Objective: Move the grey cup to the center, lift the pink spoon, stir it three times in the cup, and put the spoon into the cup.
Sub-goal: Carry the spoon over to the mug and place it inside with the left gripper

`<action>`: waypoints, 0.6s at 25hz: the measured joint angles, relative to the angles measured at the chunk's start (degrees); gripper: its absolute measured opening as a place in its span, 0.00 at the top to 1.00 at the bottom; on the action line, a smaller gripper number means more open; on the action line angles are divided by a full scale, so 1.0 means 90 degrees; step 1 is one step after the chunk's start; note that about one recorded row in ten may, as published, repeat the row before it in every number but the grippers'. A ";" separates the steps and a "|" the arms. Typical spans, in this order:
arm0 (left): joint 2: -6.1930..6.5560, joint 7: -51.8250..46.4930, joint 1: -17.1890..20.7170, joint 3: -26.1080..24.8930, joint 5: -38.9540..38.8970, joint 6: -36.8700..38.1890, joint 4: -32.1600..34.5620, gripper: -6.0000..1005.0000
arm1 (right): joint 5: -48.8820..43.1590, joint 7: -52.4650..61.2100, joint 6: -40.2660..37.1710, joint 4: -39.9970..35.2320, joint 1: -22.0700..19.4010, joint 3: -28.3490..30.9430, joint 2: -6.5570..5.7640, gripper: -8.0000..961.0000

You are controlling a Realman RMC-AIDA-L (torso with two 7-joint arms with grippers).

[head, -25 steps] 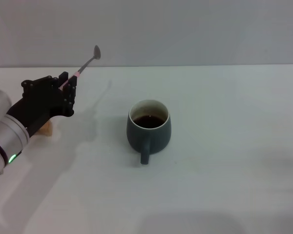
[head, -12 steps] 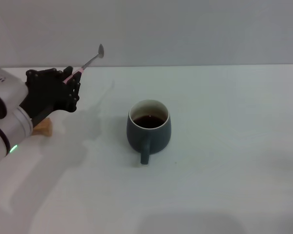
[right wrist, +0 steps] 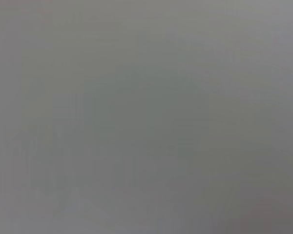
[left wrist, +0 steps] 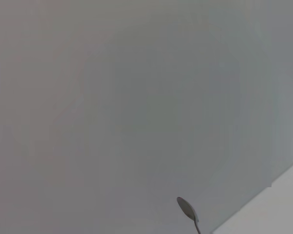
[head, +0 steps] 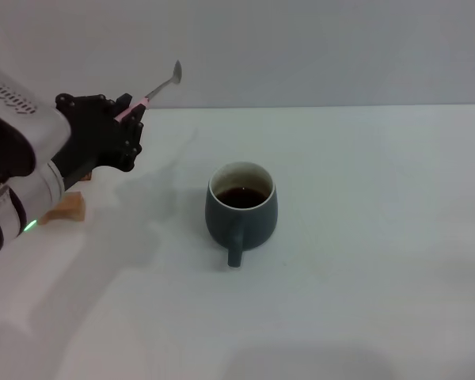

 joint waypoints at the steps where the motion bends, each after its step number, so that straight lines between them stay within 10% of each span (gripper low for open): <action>1: -0.0019 0.0099 -0.0010 -0.0006 -0.0001 -0.0168 -0.0085 0.85 | 0.0000 0.0000 -0.0008 -0.0004 -0.0038 0.0078 0.0000 0.99; 15: -0.0151 0.0816 -0.0014 -0.0083 -0.0049 -0.1104 -0.0696 0.85 | -0.0001 0.0005 -0.0148 -0.0241 -0.0319 0.0753 0.0003 0.99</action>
